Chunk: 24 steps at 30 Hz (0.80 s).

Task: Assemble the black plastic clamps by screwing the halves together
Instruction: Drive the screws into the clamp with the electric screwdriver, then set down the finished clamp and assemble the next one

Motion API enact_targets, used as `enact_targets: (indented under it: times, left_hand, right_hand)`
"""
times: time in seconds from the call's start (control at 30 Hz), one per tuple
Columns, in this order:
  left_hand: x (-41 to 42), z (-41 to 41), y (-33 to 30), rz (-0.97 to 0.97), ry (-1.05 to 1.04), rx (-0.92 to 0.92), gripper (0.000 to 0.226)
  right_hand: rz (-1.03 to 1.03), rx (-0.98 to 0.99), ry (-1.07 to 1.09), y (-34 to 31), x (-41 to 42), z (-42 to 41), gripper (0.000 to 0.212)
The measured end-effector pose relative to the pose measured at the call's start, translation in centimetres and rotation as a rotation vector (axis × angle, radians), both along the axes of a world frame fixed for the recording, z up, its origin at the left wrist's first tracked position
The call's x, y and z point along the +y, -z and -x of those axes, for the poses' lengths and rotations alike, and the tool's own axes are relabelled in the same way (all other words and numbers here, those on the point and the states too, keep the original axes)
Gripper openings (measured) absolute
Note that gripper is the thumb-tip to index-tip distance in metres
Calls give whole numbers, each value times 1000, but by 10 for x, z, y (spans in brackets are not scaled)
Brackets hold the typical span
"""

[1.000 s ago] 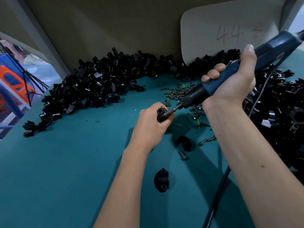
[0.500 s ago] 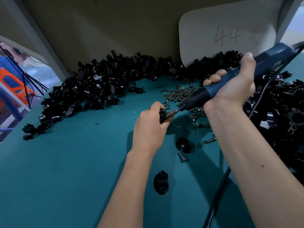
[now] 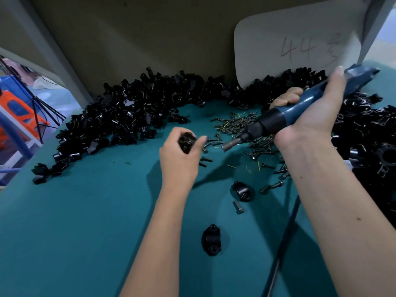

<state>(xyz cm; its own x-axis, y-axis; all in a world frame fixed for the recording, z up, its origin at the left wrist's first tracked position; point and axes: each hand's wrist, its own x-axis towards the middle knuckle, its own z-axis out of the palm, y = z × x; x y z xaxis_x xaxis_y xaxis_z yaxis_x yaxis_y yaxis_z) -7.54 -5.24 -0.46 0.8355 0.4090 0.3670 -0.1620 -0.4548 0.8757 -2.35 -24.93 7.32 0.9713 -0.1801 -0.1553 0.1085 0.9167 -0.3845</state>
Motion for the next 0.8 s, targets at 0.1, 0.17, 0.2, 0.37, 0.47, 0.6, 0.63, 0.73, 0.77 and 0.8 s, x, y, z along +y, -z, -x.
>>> enact_targets:
  times: [0.1,0.17,0.2,0.37,0.47,0.6,0.63,0.73,0.77,0.8]
  left_hand:
    - [2,-1,1,282,22,154,26]
    - [0,-2,1,538,139,228,30]
    - [0,-2,-1,623,182,238,33]
    - [2,0,-4,837,244,169,46]
    - [4,-1,-3,870,249,126,47]
    - [5,0,-2,796,248,87,51]
    - [4,1,-2,774,250,82,54]
    - [2,0,-1,765,264,65,65]
    - [2,0,-1,768,266,61,69]
    - [3,-1,-1,771,270,56,71]
  right_hand:
    - [276,88,-14,4,5,-3,58]
    - [465,159,-109,9,10,-6,45]
    - [541,192,-165,12,14,-6,37]
    - [928,174,-307,39,37,-1,19]
    - [1127,69,-311,51,45,0,26]
    - [1641,76,-133,61,51,1,47]
    - [1704,71,-110,63,51,1,50]
    - [1836,26,-102,68,52,2,53]
    - [1901,0,-94,69,53,2,52]
    - [1959,-35,-86,69,55,3,52]
